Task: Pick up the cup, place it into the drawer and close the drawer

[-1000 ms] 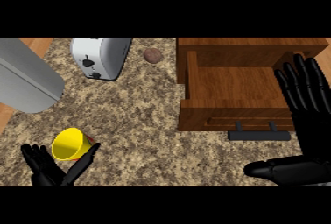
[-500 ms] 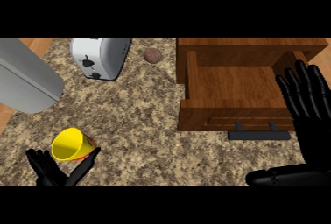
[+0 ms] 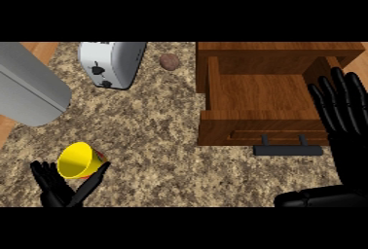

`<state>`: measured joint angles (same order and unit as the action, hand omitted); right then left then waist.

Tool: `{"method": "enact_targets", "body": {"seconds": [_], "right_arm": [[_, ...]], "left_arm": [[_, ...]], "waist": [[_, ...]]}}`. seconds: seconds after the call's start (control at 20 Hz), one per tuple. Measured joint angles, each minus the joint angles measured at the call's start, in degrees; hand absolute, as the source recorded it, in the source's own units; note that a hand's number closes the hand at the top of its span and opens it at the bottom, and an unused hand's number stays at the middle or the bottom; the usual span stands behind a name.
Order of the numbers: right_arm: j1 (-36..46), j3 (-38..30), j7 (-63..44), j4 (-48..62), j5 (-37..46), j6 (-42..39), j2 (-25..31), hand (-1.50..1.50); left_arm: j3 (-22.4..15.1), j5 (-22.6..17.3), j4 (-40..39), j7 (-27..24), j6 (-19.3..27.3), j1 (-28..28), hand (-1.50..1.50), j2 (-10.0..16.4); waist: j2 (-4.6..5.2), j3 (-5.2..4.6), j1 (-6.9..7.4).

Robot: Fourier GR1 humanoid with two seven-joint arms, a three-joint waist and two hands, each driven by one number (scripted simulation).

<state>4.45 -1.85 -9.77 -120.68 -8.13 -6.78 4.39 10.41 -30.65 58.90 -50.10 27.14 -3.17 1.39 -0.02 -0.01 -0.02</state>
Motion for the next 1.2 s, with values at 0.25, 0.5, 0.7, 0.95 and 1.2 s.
{"method": "enact_targets", "body": {"seconds": [0.25,0.5,0.7,0.95,1.2], "right_arm": [[0.0,0.0,-0.7,-0.5,-0.2,0.2,-0.2,-1.5],[1.6,-0.3,-0.9,0.9,-0.2,0.3,-0.1,-1.5],[0.6,-1.3,-0.8,0.4,-1.0,-0.5,0.6,-1.5],[-0.1,-1.5,-0.4,0.3,-1.3,-0.9,0.5,-1.5],[0.5,-0.4,-1.2,0.0,-0.2,0.0,-0.1,-1.5]], "left_arm": [[1.8,-1.7,-4.4,-2.3,-2.6,3.4,-1.5,-0.2],[3.2,-2.8,-7.4,-3.9,-6.4,4.6,-1.5,-0.1],[3.0,-4.0,-9.1,-4.5,-10.4,5.9,-1.5,0.4],[3.7,-5.1,-11.6,-5.7,-16.1,7.7,1.5,1.4],[4.6,-4.6,-15.6,-9.2,-19.5,10.3,1.5,2.0]], "waist": [[0.01,0.0,-0.02],[0.01,-0.01,0.01],[0.01,-0.01,-0.08],[0.03,-0.01,-0.11],[0.0,0.06,-0.09]]}}
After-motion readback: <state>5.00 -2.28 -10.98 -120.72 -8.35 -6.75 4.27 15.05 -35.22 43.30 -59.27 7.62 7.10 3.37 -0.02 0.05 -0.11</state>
